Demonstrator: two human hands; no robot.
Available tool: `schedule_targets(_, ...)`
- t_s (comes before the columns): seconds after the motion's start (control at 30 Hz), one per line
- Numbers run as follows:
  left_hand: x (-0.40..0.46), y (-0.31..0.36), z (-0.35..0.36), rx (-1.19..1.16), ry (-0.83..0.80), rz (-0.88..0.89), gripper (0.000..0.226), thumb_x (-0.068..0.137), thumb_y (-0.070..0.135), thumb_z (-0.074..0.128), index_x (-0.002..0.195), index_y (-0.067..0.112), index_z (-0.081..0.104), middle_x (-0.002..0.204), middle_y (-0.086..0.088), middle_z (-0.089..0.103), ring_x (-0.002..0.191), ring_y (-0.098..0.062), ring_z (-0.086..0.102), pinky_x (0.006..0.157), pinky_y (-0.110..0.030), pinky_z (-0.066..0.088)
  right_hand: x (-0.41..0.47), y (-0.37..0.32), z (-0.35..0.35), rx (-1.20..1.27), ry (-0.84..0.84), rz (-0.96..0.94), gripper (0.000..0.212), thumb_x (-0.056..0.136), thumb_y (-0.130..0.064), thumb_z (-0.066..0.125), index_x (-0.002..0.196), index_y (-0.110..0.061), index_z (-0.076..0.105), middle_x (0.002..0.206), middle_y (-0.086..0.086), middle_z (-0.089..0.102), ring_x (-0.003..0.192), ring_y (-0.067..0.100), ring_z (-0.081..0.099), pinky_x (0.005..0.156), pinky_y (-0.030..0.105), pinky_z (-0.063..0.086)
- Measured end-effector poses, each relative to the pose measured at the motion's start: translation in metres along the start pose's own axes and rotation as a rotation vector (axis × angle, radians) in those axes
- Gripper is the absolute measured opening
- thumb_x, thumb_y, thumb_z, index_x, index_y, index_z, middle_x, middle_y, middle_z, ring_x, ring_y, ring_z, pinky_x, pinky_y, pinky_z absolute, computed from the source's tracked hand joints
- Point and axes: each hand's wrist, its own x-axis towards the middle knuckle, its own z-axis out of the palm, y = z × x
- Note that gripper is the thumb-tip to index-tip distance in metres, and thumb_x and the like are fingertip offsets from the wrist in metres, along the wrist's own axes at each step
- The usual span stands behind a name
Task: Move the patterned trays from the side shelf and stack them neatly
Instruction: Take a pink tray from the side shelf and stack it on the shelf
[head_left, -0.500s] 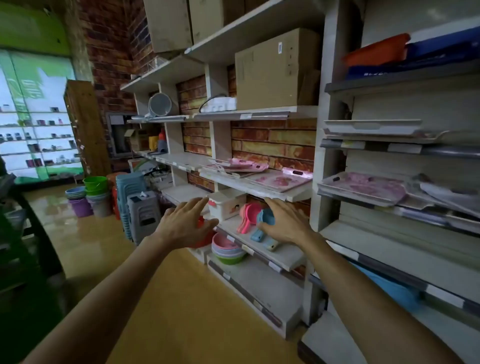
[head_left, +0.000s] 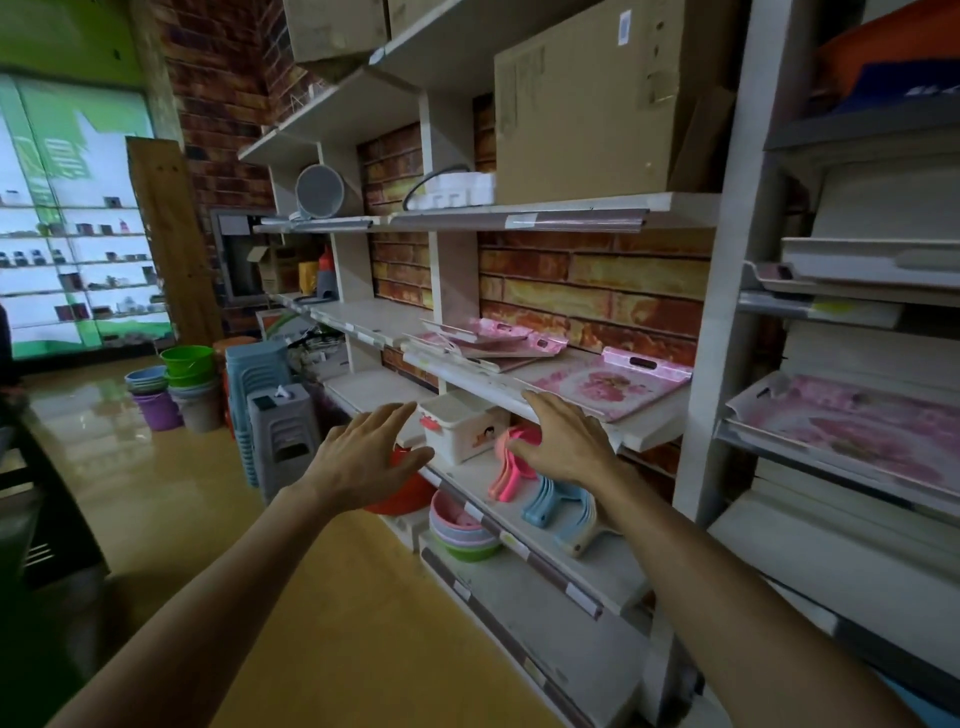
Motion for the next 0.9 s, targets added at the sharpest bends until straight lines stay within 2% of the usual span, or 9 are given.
schedule_targets(0.37, 0.185, -0.100, 0.053, -0.033, 0.026, 0.014, 0.075, 0.089, 0.068, 0.033, 0.153, 0.034, 0.012, 0.161, 0.000, 0.018, 0.145, -0.027, 0.025, 0.114, -0.054, 0.021, 0.188, 0.019, 0.075, -0.042, 0.009, 0.026, 0.074, 0.085, -0.051, 0.057, 0.148, -0.024, 0.028, 0.150, 0.002, 0.040, 0.129, 0.030, 0.045, 0.101, 0.047, 0.041)
schedule_targets(0.53, 0.268, -0.151, 0.069, -0.072, 0.031, 0.061, 0.075, 0.089, 0.068, 0.033, 0.152, 0.033, 0.014, 0.161, -0.001, 0.018, 0.145, -0.028, 0.024, 0.113, -0.055, 0.024, 0.276, 0.021, 0.100, -0.019, 0.028, 0.095, 0.077, 0.086, -0.051, 0.056, 0.151, -0.023, 0.024, 0.158, 0.000, 0.028, 0.140, 0.028, 0.034, 0.110, 0.050, 0.033)
schedule_targets(0.63, 0.312, -0.177, 0.078, -0.091, 0.039, 0.065, 0.072, 0.091, 0.065, 0.035, 0.152, 0.033, 0.015, 0.161, -0.001, 0.018, 0.144, -0.027, 0.026, 0.112, -0.054, 0.025, 0.324, 0.024, 0.116, -0.005, 0.067, 0.105, 0.075, 0.089, -0.050, 0.054, 0.151, -0.021, 0.026, 0.158, 0.001, 0.029, 0.142, 0.025, 0.033, 0.112, 0.047, 0.032)
schedule_targets(0.9, 0.413, -0.227, 0.117, -0.129, 0.044, 0.141, 0.068, 0.092, 0.063, 0.036, 0.150, 0.032, 0.021, 0.159, -0.001, 0.024, 0.142, -0.026, 0.030, 0.113, -0.051, 0.028, 0.436, 0.043, 0.158, 0.061, 0.098, 0.180, 0.067, 0.090, -0.045, 0.055, 0.148, -0.020, 0.032, 0.153, 0.004, 0.038, 0.136, 0.027, 0.041, 0.105, 0.043, 0.042)
